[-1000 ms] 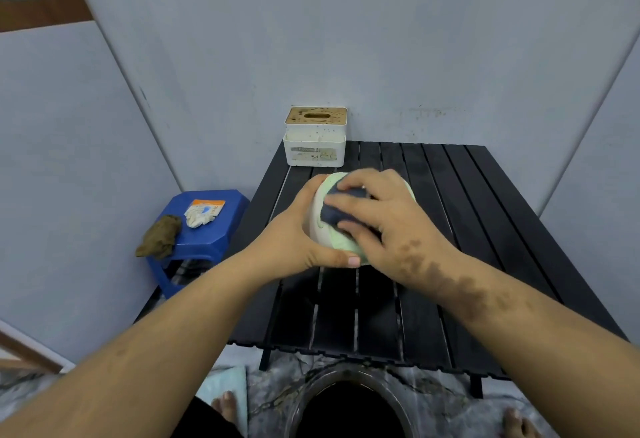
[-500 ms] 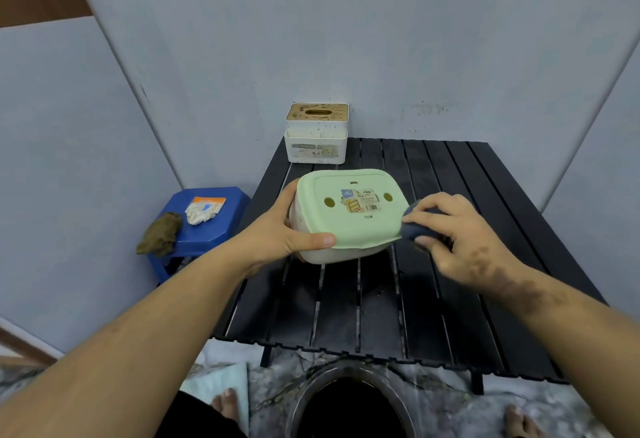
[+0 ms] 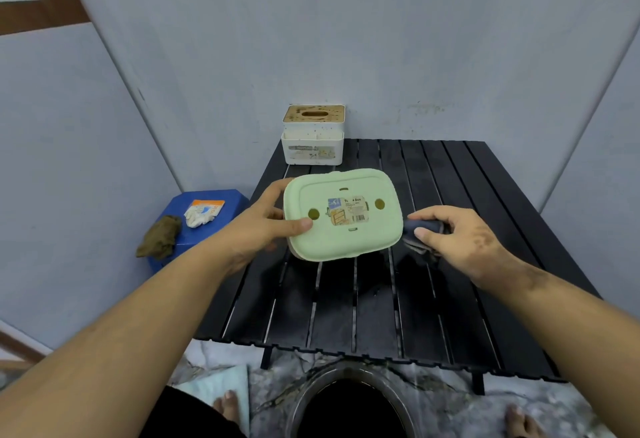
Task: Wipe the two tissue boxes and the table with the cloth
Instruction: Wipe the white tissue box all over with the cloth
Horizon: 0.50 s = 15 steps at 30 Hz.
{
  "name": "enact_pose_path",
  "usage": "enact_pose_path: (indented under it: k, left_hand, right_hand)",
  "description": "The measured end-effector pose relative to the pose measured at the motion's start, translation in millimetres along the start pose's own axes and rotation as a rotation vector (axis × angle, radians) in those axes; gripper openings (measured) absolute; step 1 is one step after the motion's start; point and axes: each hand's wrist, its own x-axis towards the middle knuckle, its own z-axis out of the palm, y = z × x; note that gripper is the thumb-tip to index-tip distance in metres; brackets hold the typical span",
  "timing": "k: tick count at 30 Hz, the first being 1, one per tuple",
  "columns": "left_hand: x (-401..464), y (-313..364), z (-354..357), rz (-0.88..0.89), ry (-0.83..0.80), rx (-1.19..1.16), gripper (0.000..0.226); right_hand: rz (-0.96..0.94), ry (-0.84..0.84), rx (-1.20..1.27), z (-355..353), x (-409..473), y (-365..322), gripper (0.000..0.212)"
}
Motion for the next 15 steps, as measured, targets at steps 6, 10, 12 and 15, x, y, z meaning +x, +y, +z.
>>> enact_pose_path:
  k: [6,10,12,15]
  left_hand:
    - [5.4,0.6,-0.6,0.103,0.004,0.078,0.091]
    - [5.9,-4.3,6.3,0.096,-0.043,0.143,0.097]
    - [5.6,-5.1,8.0,0.079,-0.050,0.140,0.094]
    - [7.8,-8.5,5.3,0.048,-0.055,0.111,0.098]
  right_hand:
    - [0.084,0.145,0.349,-3.0,11.8,-5.1,0.024]
    - [0.134,0.098,0.556,1.6,8.3,-13.9,0.026]
    - [0.097,0.129,0.518,4.0,3.7,-15.8,0.025]
    - [-0.044,0.256,0.235,10.8,-6.7,-15.7,0.026]
